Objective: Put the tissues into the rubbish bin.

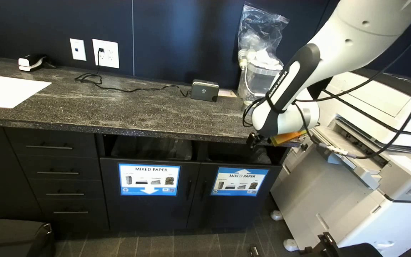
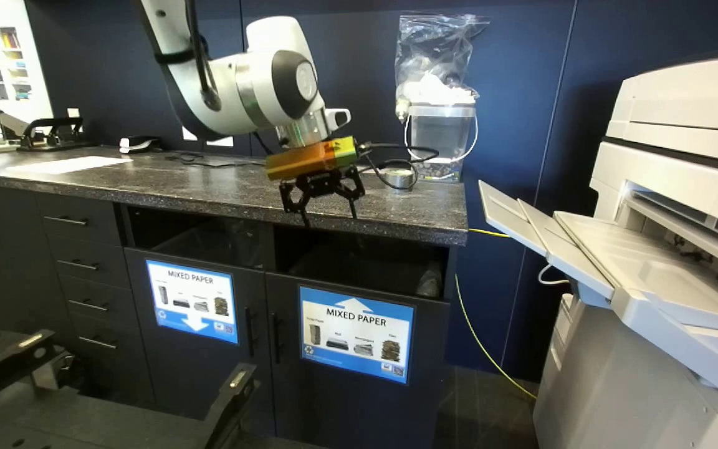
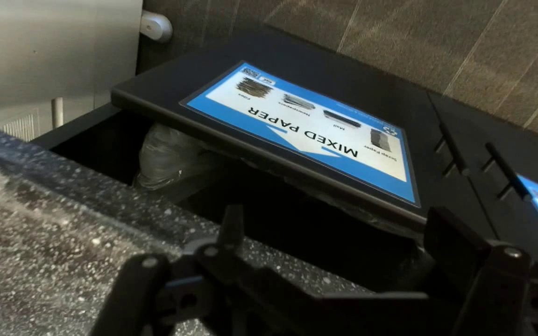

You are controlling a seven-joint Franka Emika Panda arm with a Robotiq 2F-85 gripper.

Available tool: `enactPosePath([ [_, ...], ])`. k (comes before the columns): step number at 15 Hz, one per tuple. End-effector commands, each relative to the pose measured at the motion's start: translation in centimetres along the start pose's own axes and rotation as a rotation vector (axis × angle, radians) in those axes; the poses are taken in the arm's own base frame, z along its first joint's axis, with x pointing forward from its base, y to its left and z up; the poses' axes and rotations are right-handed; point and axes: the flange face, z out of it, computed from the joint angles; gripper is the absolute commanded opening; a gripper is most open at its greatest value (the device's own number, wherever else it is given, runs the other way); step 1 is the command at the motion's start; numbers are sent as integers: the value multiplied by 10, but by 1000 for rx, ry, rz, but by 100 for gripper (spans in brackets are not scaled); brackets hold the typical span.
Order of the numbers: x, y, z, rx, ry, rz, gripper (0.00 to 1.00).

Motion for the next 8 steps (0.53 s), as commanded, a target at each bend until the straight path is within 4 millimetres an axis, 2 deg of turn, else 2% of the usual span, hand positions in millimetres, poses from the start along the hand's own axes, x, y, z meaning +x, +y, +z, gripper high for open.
enactPosePath([
  [1, -6, 3, -75, -16, -32, -33, 100],
  [5, -2, 6, -153, -27, 8, 10, 100],
  [8, -9, 5, -210, -24, 23, 58, 100],
])
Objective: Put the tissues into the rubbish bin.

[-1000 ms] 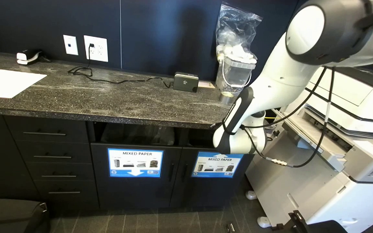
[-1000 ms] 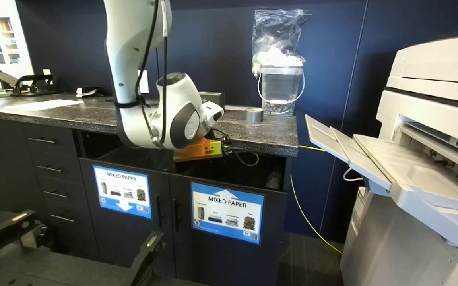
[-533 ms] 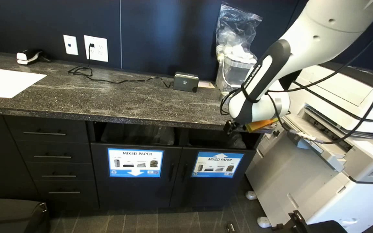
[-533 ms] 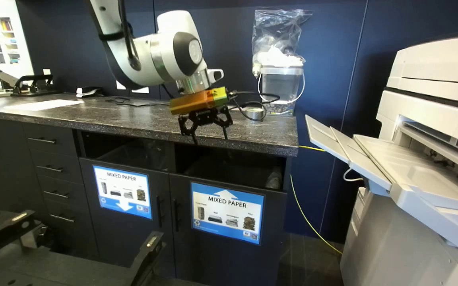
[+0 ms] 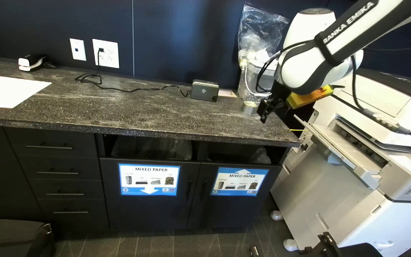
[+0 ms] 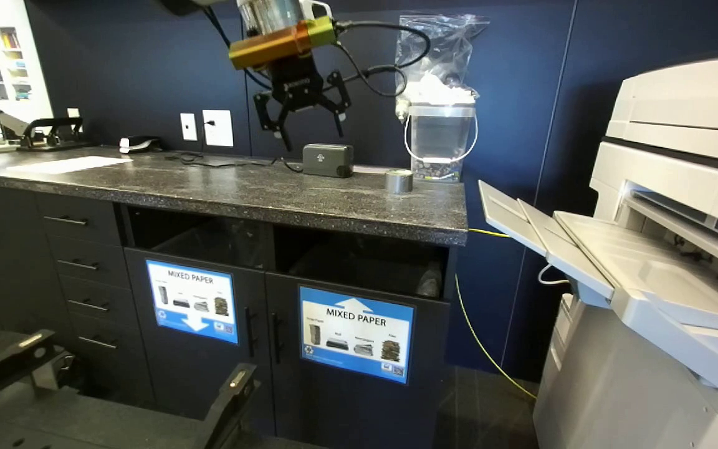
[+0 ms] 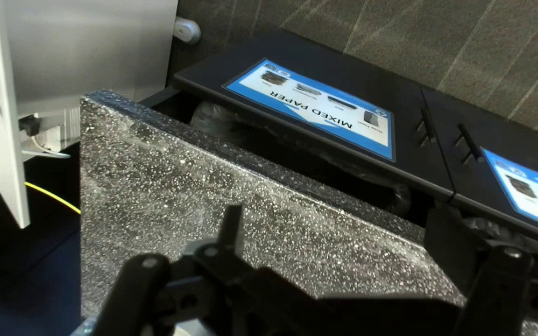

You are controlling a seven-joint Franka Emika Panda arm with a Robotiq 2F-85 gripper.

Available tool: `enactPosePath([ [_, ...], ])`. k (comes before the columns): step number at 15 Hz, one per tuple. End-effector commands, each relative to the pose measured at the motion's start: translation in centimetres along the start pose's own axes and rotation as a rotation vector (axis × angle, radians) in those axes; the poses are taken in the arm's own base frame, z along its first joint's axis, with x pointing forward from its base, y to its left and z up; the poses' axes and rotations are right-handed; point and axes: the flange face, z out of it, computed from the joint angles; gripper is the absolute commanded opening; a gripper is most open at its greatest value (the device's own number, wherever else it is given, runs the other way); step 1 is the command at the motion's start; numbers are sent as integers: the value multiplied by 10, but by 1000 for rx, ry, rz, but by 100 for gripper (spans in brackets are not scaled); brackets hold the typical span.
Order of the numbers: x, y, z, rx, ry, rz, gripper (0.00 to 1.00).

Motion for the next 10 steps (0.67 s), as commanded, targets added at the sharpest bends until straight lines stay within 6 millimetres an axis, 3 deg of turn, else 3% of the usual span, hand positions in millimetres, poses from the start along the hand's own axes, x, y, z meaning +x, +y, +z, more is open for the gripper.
enactPosePath([
  [1, -20, 0, -81, -18, 16, 56, 100],
  [5, -59, -22, -146, -55, -39, 128, 100],
  [10, -93, -47, -190, -51, -40, 197, 100],
])
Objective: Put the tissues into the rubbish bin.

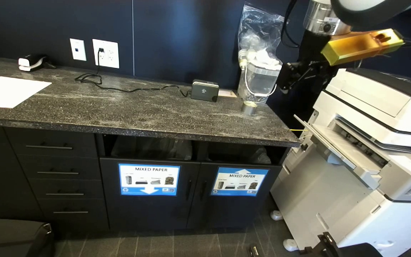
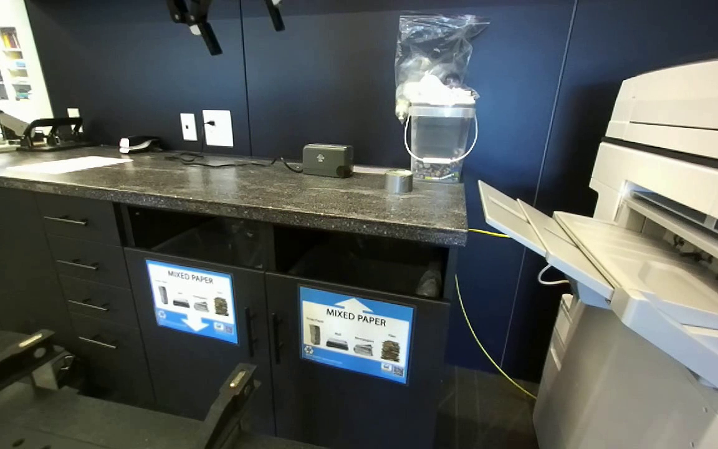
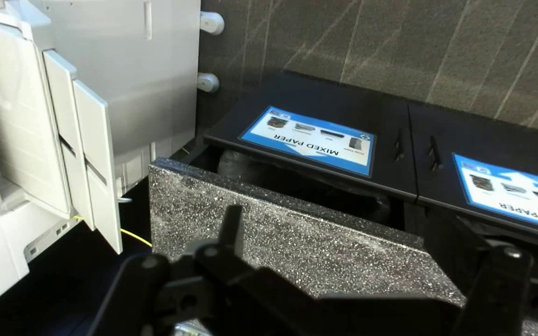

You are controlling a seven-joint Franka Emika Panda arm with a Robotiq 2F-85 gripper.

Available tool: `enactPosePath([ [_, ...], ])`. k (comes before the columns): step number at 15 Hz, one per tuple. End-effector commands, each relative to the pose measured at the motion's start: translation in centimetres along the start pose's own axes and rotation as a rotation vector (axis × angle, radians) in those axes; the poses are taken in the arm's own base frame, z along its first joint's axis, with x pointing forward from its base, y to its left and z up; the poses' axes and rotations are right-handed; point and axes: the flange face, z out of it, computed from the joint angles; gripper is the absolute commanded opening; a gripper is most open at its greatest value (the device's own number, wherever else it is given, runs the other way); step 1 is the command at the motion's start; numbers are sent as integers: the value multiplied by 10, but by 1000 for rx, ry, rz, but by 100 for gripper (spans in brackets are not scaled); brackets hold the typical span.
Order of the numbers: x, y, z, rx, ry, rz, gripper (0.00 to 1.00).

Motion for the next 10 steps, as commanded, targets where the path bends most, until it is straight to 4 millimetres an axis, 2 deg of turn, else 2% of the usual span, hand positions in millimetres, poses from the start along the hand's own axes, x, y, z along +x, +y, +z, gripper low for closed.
enactPosePath([
  [1, -32, -3, -23, 12, 9, 51, 100],
  [5, -47, -1, -29, 43, -3, 114, 100],
  [10, -57, 8, -28, 84, -67, 235, 100],
])
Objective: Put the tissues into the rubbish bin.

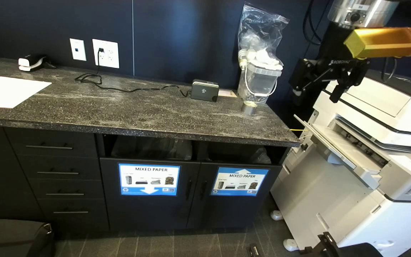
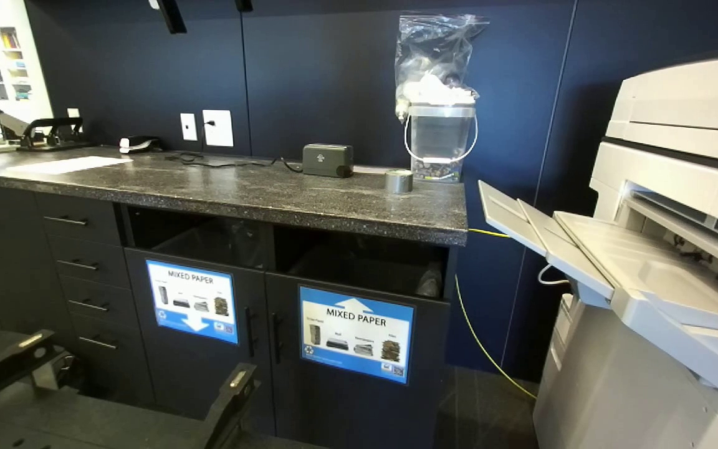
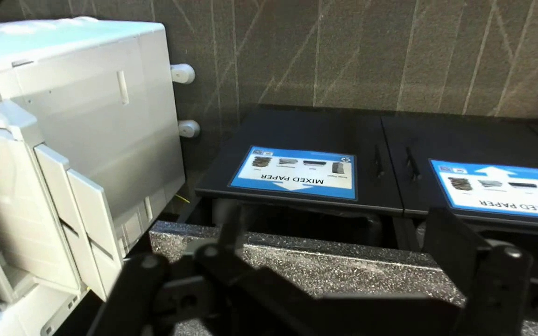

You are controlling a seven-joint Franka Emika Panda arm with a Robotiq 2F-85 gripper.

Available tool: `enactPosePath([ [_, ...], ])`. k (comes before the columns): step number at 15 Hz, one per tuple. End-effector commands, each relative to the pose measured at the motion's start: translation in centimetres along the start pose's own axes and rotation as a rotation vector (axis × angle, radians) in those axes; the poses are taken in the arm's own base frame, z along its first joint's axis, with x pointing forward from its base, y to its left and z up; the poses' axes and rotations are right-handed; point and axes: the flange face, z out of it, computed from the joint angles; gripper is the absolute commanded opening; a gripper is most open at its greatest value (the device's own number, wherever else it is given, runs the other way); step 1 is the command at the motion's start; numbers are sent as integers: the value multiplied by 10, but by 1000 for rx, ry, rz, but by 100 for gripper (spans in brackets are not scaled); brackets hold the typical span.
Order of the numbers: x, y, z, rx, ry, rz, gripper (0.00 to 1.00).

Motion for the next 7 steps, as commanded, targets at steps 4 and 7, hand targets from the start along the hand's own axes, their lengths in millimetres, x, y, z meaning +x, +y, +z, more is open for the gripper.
enactPosePath([
  [4, -5, 9, 2, 3, -33, 77, 100],
  [7, -5, 10, 4, -2, -40, 82, 100],
])
